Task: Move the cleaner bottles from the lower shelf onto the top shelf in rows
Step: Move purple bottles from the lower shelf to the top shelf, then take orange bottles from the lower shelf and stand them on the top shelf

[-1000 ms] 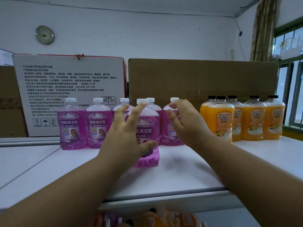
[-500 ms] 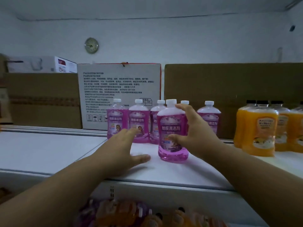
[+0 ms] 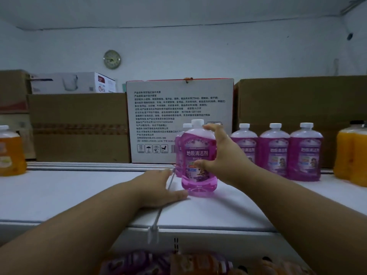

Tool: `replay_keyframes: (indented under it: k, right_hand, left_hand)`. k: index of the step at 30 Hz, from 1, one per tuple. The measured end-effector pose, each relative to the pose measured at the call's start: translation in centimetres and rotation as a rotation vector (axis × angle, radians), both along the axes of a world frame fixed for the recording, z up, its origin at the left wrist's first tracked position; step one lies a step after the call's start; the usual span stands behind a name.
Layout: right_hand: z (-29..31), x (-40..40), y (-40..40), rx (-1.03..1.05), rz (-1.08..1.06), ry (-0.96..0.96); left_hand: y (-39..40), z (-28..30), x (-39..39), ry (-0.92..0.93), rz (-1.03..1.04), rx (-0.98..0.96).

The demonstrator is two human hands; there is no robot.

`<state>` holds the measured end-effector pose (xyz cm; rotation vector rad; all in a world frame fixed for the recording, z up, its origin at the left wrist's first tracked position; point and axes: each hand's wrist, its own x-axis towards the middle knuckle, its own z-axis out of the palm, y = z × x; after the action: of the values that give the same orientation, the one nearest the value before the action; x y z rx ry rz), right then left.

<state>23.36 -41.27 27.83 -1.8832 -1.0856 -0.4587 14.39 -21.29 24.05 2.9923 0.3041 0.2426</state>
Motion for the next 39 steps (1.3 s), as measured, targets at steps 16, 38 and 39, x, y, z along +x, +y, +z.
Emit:
replay_keyframes:
  k: [16, 38, 39]
  right_hand:
    - [-0.5, 1.5, 4.7, -0.167, -0.315, -0.074]
    - [0.1, -4.1, 2.3, -0.148, -0.471, -0.347]
    - [0.4, -5.2, 1.6, -0.148, -0.468, -0.377]
  left_hand:
    - [0.4, -1.4, 0.9, 0.038, -0.012, 0.07]
    - [-2.0, 0.0, -3.4, -0.337, -0.06, -0.042]
    - [-2.8, -0.2, -4.3, -0.374, -0.057, -0.049]
